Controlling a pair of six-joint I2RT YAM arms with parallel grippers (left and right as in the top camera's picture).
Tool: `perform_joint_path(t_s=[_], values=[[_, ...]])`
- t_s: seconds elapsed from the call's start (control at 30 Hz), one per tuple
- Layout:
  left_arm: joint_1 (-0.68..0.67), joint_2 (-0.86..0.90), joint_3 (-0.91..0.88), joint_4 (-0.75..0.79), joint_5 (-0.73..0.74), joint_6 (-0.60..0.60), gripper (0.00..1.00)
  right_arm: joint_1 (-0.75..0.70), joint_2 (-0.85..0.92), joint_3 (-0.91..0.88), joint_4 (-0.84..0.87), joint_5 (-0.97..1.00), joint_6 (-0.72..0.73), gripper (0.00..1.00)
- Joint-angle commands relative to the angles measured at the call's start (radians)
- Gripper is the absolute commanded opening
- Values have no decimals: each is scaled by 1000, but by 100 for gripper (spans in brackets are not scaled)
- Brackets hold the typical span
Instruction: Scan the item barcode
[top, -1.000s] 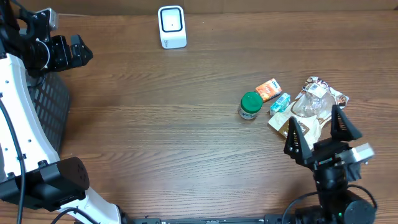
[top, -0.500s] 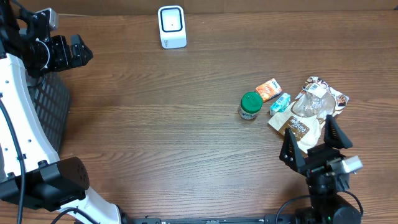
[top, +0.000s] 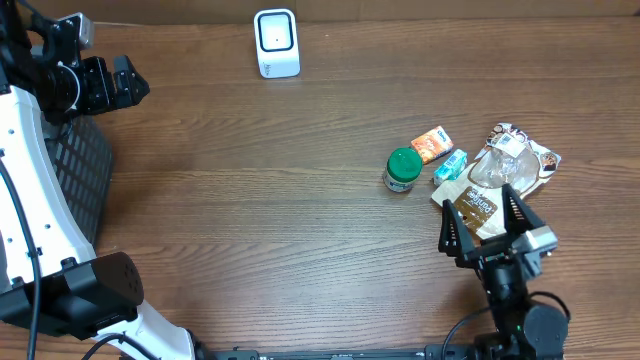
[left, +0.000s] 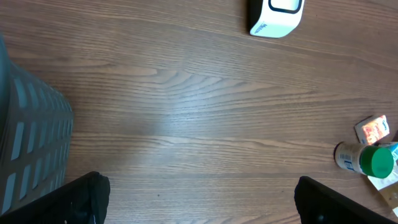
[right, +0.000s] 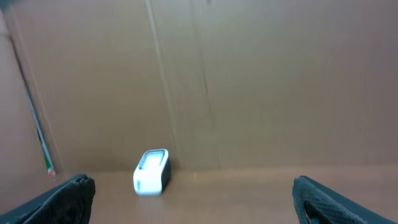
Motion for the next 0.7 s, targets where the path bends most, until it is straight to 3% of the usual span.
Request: perform_joint_path(t_s=[0.0,0.13,0.67], values=[[3,-19,20,-2,1,19,100,-5,-10,-11,-69,12,-4,100],[3,-19,20,-2,1,19,100,-5,-10,-11,-269,14,-3,100],[3,-19,20,-2,1,19,99,-5,-10,-11,-258,19,-4,100]])
